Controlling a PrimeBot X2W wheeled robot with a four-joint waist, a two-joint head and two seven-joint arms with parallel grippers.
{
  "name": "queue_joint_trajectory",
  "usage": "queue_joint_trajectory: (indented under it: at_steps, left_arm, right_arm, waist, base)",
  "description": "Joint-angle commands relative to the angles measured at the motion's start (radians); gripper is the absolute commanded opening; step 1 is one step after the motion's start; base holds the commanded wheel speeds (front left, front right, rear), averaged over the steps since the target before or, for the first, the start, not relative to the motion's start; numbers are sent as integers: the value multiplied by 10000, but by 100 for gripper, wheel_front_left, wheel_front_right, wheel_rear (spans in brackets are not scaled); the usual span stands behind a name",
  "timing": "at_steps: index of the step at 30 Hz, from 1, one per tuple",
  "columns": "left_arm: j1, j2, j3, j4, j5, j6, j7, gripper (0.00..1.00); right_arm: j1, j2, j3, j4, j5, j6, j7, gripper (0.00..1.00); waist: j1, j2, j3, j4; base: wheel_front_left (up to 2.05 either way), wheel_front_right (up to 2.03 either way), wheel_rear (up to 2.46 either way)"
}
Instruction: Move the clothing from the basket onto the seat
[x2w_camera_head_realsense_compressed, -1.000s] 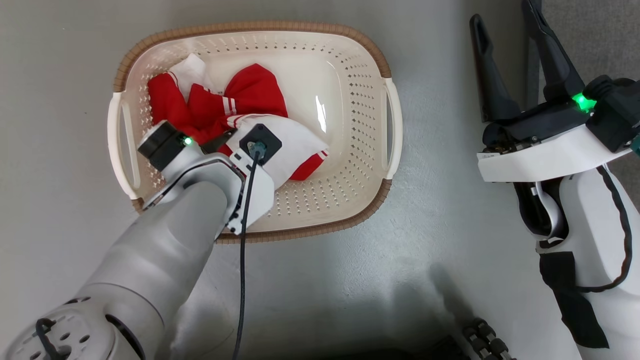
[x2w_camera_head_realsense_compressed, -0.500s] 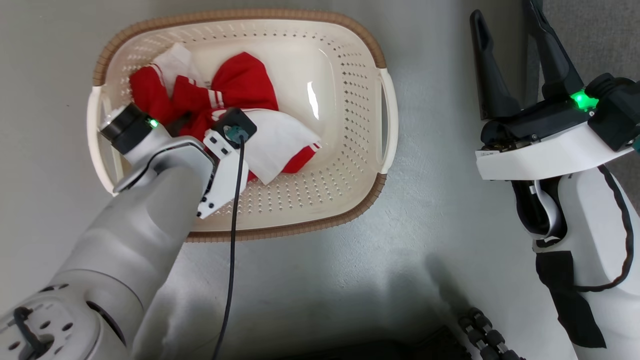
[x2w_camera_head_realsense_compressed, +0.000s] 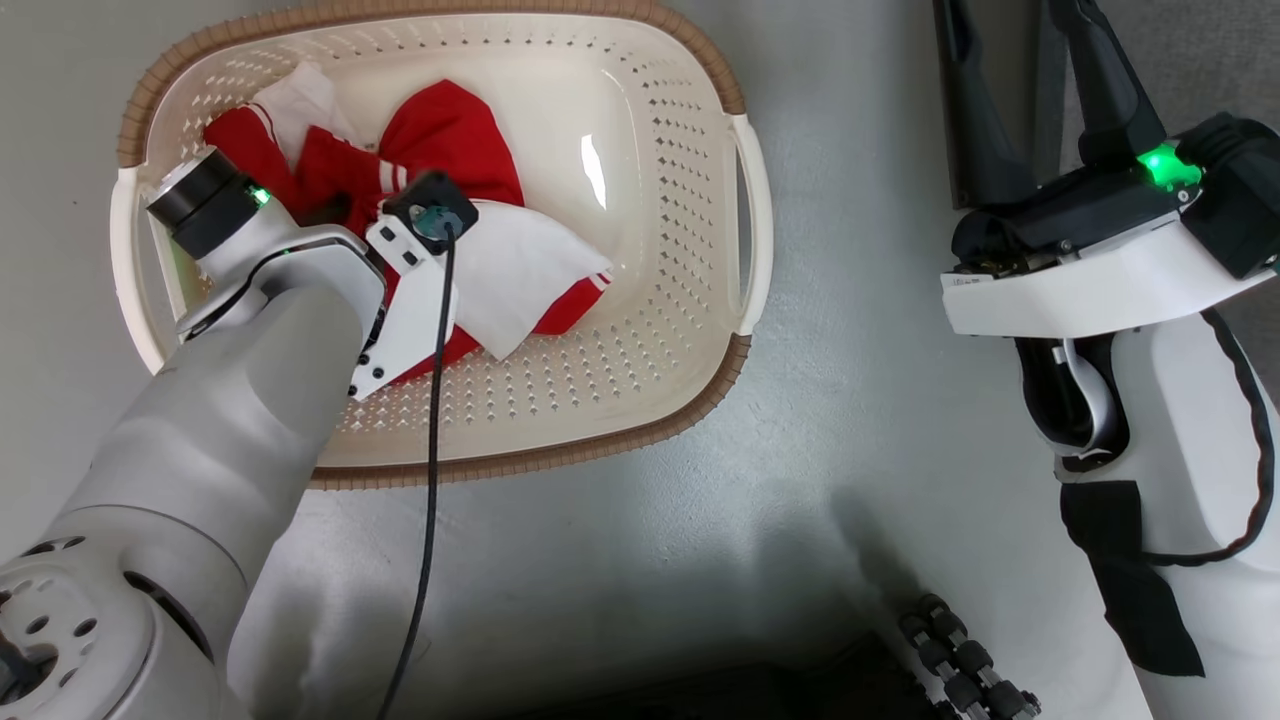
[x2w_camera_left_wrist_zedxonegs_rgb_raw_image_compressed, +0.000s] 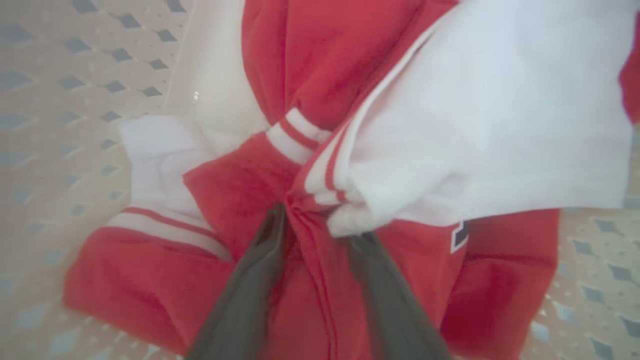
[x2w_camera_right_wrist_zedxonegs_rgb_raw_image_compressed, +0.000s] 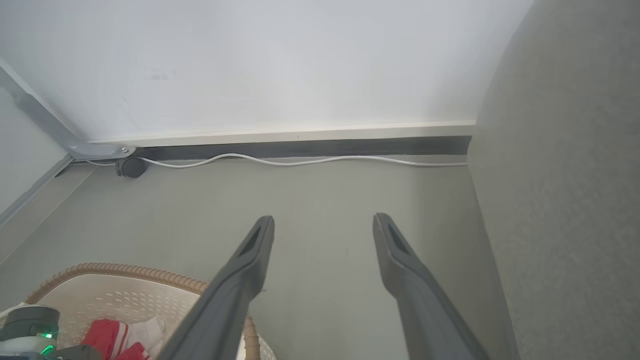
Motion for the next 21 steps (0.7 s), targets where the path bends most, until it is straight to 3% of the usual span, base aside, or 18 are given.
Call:
queue_joint_trajectory:
  at_steps: [1,12,21]
  left_arm:
    - [93,168,215,-4,-170,-23,-196,0]
    - [1448,55,612,-3,-829,49,-1878,0]
    - [2415,-456,907,-3,-1407,-277,-3191,0]
  right_arm:
    - [240,100,152,-193,130,14,-57,100]
    - [327,145,72,105,233,14,-57,100]
    - [853,-58,46,593,260,14,-57,100]
  waist:
    - [0,0,-147,-51]
    - [0,0,-1519,7]
    - [0,0,-3273,490]
  base:
    - [0,0,0]
    - [0,0,0]
    - [0,0,0]
